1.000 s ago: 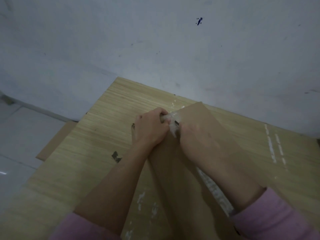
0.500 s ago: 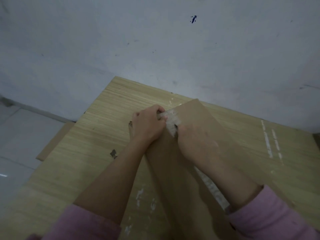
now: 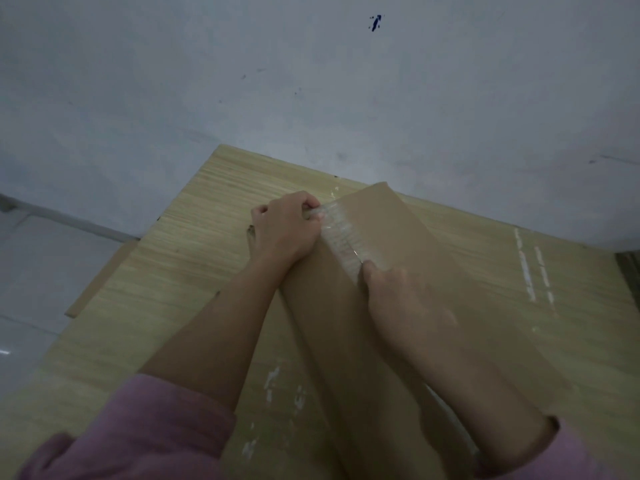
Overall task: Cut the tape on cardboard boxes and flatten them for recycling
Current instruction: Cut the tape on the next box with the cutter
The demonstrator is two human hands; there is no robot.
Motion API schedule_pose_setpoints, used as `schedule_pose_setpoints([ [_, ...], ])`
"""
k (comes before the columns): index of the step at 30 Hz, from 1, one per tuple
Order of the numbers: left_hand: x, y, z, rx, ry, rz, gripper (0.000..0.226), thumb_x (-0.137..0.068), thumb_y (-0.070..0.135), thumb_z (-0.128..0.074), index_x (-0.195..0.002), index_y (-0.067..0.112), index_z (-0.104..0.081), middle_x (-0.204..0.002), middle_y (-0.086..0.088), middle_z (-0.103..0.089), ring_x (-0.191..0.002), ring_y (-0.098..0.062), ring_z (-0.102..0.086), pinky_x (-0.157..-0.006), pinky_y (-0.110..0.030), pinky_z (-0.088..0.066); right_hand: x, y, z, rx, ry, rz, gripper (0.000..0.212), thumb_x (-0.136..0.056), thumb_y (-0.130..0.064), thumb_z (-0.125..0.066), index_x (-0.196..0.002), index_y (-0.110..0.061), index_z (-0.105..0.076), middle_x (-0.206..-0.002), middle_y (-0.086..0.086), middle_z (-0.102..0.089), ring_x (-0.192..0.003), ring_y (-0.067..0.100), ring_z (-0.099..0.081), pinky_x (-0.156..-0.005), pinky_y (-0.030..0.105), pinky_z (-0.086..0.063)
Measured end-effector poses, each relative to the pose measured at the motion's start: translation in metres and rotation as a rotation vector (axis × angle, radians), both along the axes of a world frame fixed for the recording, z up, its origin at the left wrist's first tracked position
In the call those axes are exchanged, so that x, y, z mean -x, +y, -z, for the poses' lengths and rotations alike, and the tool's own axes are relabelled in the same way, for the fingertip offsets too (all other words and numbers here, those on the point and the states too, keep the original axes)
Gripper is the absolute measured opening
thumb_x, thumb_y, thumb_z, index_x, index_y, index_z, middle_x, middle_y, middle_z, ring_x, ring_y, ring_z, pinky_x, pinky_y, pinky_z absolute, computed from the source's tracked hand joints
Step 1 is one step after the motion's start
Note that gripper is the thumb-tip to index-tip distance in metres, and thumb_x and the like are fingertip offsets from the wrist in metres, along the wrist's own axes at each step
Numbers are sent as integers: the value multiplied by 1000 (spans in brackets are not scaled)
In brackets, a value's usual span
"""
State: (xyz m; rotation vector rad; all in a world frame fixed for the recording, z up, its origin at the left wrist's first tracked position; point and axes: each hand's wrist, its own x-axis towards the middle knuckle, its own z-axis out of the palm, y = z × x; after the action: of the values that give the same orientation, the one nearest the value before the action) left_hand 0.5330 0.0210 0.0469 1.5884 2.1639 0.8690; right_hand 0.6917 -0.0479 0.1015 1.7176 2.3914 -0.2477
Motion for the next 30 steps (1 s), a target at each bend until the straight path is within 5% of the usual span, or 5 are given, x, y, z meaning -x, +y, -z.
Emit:
schedule_pose_setpoints([
  [9, 14, 40, -4, 5, 31, -56, 23, -87, 30, -58, -108, 26, -66, -117, 5, -64, -117, -21, -51, -103, -32, -24, -39, -17, 4, 78, -79, 47, 53, -101, -12, -22, -150, -29, -11, -124, 9, -50, -114, 30, -51, -88, 36, -41],
  [14, 16, 36, -6, -129, 39, 41, 40, -82, 26, -60, -121, 21, -57, -122, -3, -59, -116, -26, -52, -101, -45, -37, -52, -23, 13, 48, 7, 86, 55, -98, -13, -31, -148, -33, -19, -115, 8, -56, -106, 31, -56, -81, 35, -43],
  [20, -42, -70, -8, -110, 53, 414, 46, -79, 30, -53, -122, 15, -58, -122, -7, -61, -116, -27, -54, -101, -44, -40, -59, -14, 26, 43, 128, 108, 45, -98, -15, -28, -141, -27, -35, -114, 13, -52, -110, 32, -48, -87, 35, -41],
  [24, -82, -117, 9, -53, 170, 409, 66, -76, 51, -33, -129, 18, -54, -134, 1, -54, -127, -17, -46, -108, -37, -25, -62, -10, 32, 54, 155, 102, 36, -97, -17, -29, -128, -26, -45, -112, 15, -53, -108, 34, -48, -80, 34, -38],
  [30, -88, -120, 15, -76, 300, 334, 58, -76, 52, -40, -118, 19, -62, -124, 4, -61, -114, -15, -56, -100, -32, -20, -66, -18, 28, -30, 152, 9, 26, -97, -15, -32, -116, -16, -50, -111, 15, -55, -106, 32, -49, -82, 36, -38],
])
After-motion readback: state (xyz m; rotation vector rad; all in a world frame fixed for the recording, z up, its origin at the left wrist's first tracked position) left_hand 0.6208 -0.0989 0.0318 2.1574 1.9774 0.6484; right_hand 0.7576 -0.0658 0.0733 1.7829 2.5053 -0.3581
